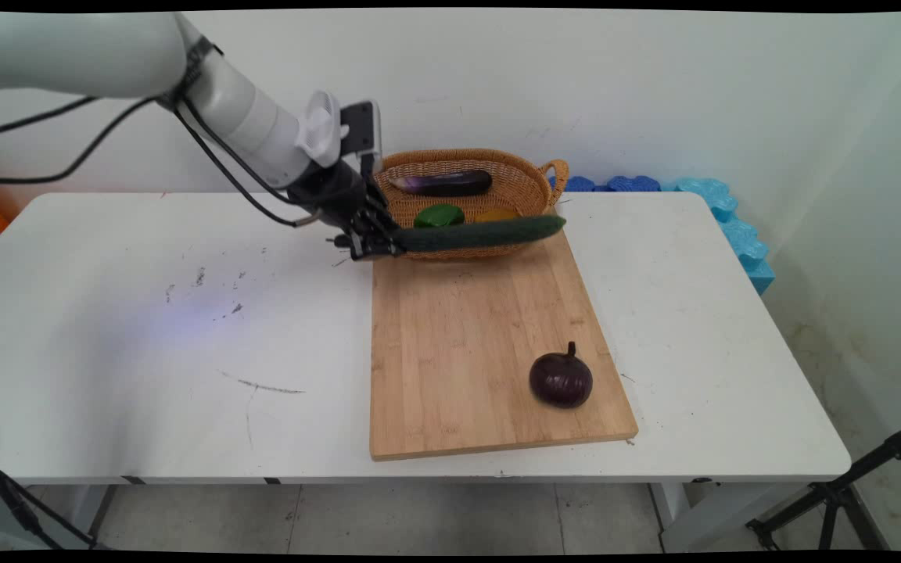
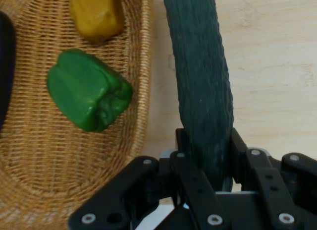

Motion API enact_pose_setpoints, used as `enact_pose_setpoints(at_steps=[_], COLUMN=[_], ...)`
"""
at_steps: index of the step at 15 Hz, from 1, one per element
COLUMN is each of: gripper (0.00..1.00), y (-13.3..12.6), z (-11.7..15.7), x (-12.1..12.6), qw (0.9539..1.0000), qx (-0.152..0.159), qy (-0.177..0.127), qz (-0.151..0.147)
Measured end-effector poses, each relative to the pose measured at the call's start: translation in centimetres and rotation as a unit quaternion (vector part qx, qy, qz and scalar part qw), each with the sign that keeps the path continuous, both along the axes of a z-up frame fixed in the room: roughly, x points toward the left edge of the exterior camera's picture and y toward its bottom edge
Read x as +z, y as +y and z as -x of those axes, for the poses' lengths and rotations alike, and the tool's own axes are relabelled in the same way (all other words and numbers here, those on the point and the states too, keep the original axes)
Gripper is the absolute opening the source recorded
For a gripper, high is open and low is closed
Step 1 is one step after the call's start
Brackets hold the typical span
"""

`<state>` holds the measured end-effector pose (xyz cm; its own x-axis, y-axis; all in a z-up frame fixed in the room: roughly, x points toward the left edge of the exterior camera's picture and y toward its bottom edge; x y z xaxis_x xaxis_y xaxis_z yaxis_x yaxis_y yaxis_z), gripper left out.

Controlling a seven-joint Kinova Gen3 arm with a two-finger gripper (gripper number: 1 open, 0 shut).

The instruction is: Place the picked object on the cutting board

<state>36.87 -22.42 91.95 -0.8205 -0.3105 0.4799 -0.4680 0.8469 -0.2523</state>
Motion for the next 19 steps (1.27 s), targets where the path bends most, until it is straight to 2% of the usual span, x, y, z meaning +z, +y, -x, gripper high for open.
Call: enact_pose_setpoints(at_steps=[13,14,19], gripper=[0.0,1.0,1.0], y=[-0.7,-0.7,-0.5], z=[1.9,2.0,2.1], x=[-6.9,-7.2,-8.0], qw=[0.9998,0.9997,0.9995], qx=[-0.009,-0.011,-0.024], qy=[-0.004,-0.004,-0.006], qz=[-0.02,-0.02,-0.018])
